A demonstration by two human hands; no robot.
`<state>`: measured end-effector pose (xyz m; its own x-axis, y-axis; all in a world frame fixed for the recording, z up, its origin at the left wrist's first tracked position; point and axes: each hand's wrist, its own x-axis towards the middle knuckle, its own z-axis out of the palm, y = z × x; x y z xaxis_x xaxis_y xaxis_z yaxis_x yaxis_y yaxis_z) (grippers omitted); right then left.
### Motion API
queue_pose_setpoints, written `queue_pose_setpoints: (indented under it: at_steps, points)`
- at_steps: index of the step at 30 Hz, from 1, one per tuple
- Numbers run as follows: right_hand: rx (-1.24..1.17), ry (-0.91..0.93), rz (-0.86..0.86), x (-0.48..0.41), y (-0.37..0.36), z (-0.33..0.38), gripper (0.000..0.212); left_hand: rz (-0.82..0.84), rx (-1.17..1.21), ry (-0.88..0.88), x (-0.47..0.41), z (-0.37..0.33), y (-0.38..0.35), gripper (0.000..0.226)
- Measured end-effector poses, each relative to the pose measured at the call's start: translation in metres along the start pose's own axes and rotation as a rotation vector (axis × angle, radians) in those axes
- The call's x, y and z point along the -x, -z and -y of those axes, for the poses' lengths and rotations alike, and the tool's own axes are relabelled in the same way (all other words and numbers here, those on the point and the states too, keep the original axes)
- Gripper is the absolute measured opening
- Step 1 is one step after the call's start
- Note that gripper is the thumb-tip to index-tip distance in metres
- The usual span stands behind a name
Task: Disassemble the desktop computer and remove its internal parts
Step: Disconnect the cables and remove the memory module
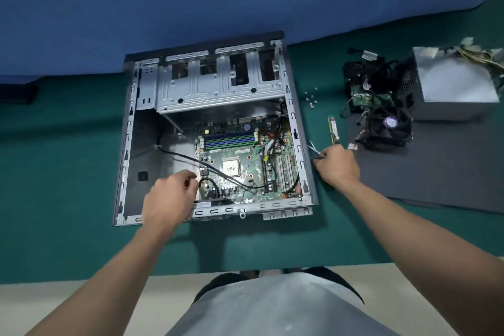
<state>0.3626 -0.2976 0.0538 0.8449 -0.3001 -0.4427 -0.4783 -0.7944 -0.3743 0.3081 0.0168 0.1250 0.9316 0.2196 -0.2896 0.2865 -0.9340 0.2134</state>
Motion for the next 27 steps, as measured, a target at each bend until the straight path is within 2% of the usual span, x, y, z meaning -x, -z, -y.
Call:
queue_pose_setpoints:
  at_steps: [8,11,14,17,19,21,23,27]
  points:
    - [0.098,-0.077,0.010,0.000,-0.019,0.001,0.019,-0.023,-0.006,0.102,0.003,0.000,-0.003,0.028]
    - [-0.038,-0.102,0.028,0.001,-0.003,0.006,0.018,-0.035,-0.004,0.104,0.003,0.003,-0.005,0.028]
    - [-0.265,-0.069,-0.063,0.006,0.026,0.019,0.029,-0.050,-0.015,0.082,0.003,0.004,-0.005,0.028]
    - [-0.389,0.112,-0.127,0.021,0.056,0.043,0.026,-0.078,-0.023,0.025,0.002,0.005,-0.001,0.028]
    - [-0.321,0.283,-0.111,0.032,0.070,0.065,0.023,-0.122,-0.073,-0.045,-0.001,0.009,0.003,0.030]
    - [-0.207,0.430,-0.016,0.042,0.077,0.089,0.023,-0.180,-0.156,-0.137,-0.004,0.017,0.008,0.032]
    - [-0.110,0.561,0.152,0.052,0.074,0.115,0.023,-0.250,-0.231,-0.181,-0.004,0.027,0.012,0.038]
    - [0.007,0.706,0.351,0.070,0.043,0.160,0.006,-0.301,-0.334,-0.070,-0.002,0.050,0.021,0.060]
